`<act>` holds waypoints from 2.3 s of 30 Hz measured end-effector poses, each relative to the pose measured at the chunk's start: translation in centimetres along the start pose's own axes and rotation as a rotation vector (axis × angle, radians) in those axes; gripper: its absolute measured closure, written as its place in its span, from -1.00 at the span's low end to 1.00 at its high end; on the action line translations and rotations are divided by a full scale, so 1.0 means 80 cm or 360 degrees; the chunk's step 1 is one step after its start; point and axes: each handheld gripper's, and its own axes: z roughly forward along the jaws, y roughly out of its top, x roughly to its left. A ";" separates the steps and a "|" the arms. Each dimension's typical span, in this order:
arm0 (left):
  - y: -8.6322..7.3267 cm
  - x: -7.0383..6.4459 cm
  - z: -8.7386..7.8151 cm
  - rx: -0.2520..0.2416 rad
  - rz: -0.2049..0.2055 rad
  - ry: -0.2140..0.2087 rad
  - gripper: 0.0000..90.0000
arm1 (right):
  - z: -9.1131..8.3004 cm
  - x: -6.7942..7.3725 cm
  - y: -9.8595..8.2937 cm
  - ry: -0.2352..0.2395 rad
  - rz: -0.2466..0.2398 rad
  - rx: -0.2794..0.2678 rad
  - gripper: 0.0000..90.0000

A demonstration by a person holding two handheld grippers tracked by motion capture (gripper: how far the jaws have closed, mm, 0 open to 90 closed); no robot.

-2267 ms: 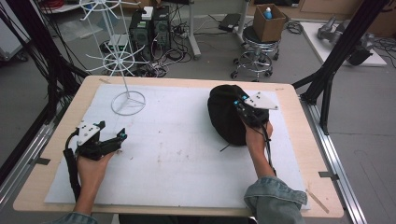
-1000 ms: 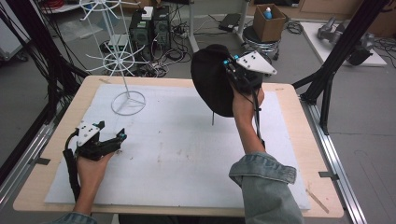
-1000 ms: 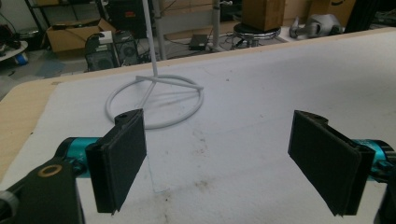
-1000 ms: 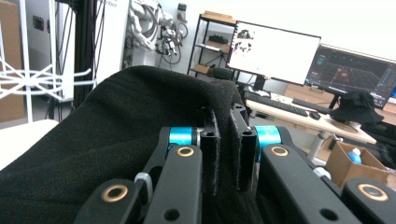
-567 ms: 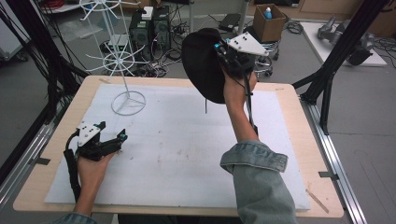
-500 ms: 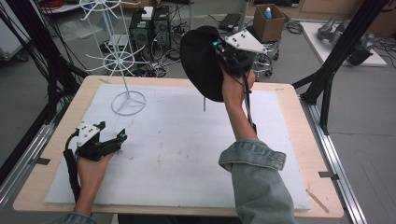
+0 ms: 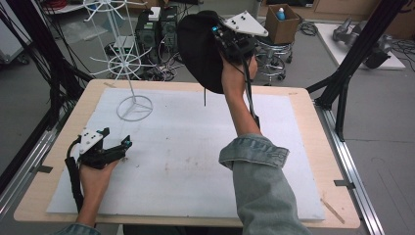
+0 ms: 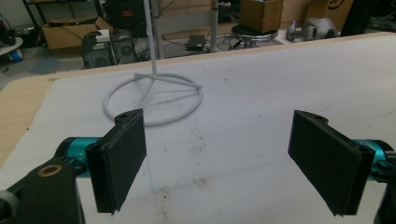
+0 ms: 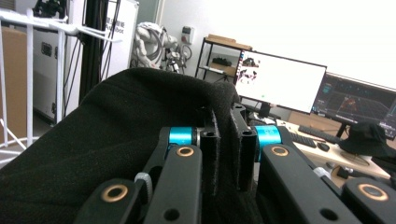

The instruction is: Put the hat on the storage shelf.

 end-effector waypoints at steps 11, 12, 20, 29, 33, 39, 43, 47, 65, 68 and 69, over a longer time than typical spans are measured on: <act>-0.002 0.003 -0.003 -0.0008 -0.0025 0.0002 -0.57 | 0.016 0.012 0.036 0.0004 0.0010 -0.0043 0.88; -0.002 0.003 -0.003 -0.0011 -0.0025 0.0002 -0.57 | 0.017 0.014 0.039 0.0003 0.0011 -0.0043 0.88; -0.003 0.004 -0.008 -0.0015 -0.0034 0.0000 -0.57 | 0.026 0.029 0.066 0.0004 0.0027 -0.0089 0.88; -0.005 0.011 -0.013 -0.0020 -0.0066 0.0007 -0.56 | 0.036 0.047 0.087 0.0003 0.0041 -0.0129 0.88; -0.005 0.012 -0.014 -0.0024 -0.0070 0.0021 -0.56 | 0.041 0.053 0.095 -0.0002 0.0055 -0.0146 0.88; -0.005 0.012 -0.015 -0.0024 -0.0061 0.0030 -0.56 | 0.046 0.058 0.102 -0.0010 0.0079 -0.0167 0.88; -0.006 0.013 -0.014 -0.0024 -0.0067 0.0029 -0.57 | 0.048 0.061 0.105 -0.0010 0.0091 -0.0187 0.88; -0.006 0.015 -0.015 -0.0019 -0.0069 0.0029 -0.56 | 0.050 0.063 0.108 -0.0011 0.0115 -0.0205 0.88; -0.009 0.019 -0.014 -0.0019 -0.0097 0.0011 -0.56 | 0.056 0.081 0.125 -0.0035 0.0116 -0.0274 0.88; -0.009 0.019 -0.014 -0.0022 -0.0098 0.0011 -0.55 | 0.056 0.078 0.127 -0.0045 0.0127 -0.0285 0.88; -0.009 0.019 -0.014 -0.0022 -0.0097 0.0013 -0.56 | 0.056 0.076 0.128 -0.0052 0.0129 -0.0289 0.88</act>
